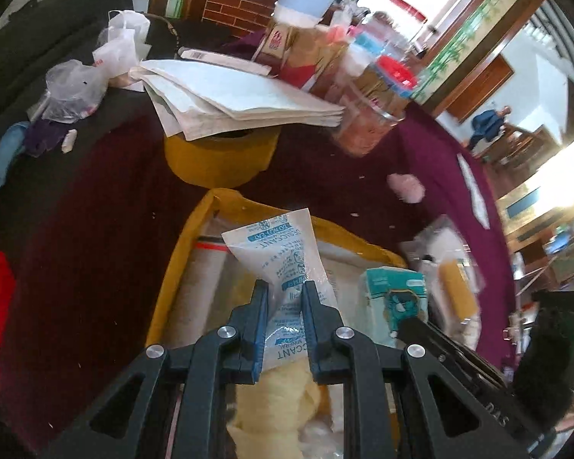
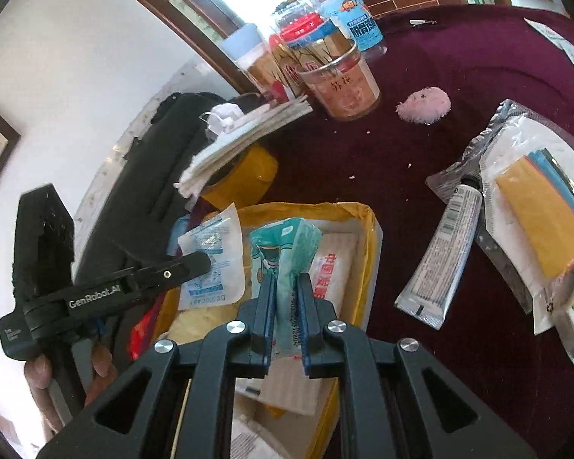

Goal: Organize soft objects
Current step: 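Carry the desiccant packet with left gripper while right gripper carries the teal pack to the tray, then move both grippers back toward the remaining items on the table, then grasp the silver tube with left gripper while right gripper grasps the lemon-print tissue pack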

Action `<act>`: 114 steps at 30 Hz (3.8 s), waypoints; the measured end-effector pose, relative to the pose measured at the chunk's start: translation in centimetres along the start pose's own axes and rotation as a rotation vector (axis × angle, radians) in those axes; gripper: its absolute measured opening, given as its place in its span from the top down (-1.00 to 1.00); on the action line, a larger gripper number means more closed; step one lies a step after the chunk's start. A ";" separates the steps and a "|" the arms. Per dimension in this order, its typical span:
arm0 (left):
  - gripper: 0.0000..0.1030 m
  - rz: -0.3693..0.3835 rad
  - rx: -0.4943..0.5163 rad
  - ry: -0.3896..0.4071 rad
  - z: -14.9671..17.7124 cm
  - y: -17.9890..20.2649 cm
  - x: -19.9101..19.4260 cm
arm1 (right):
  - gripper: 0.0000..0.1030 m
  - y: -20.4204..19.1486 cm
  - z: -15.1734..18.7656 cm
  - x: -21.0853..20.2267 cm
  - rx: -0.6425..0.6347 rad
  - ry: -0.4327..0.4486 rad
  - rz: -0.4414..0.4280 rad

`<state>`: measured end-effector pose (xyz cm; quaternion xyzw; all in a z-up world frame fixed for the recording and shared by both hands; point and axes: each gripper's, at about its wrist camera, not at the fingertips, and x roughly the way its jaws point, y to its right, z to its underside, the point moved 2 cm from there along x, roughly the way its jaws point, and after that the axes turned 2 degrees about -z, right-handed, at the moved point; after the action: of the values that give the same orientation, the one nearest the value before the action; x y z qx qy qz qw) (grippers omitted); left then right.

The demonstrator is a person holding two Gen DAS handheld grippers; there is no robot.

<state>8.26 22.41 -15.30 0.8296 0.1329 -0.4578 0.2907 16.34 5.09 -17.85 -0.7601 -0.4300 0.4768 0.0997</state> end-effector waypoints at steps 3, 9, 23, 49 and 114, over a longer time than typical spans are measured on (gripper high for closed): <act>0.66 -0.057 0.008 -0.014 -0.3 -0.1 1.3 | 0.69 -0.4 0.3 1.0 -0.038 -0.008 0.076; 0.59 -0.091 0.034 -0.017 -0.2 0.1 2.2 | 0.53 -0.6 0.4 1.3 -0.090 0.008 0.127; -0.76 -0.175 0.106 0.085 3.3 2.7 -1.7 | -0.63 -0.8 5.2 -9.4 -0.223 0.235 0.196; -0.88 -0.044 0.197 0.243 16.8 12.6 -5.1 | -0.76 7.1 12.4 -16.1 -0.117 0.286 0.351; 0.14 -0.162 0.387 -0.216 3.1 18.9 13.4 | -0.11 14.7 8.4 -13.6 0.124 0.202 0.321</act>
<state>22.67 4.87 -20.95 0.8027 0.0771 -0.5826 0.1010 15.39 -16.22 -21.83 -0.8555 -0.2608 0.4332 0.1115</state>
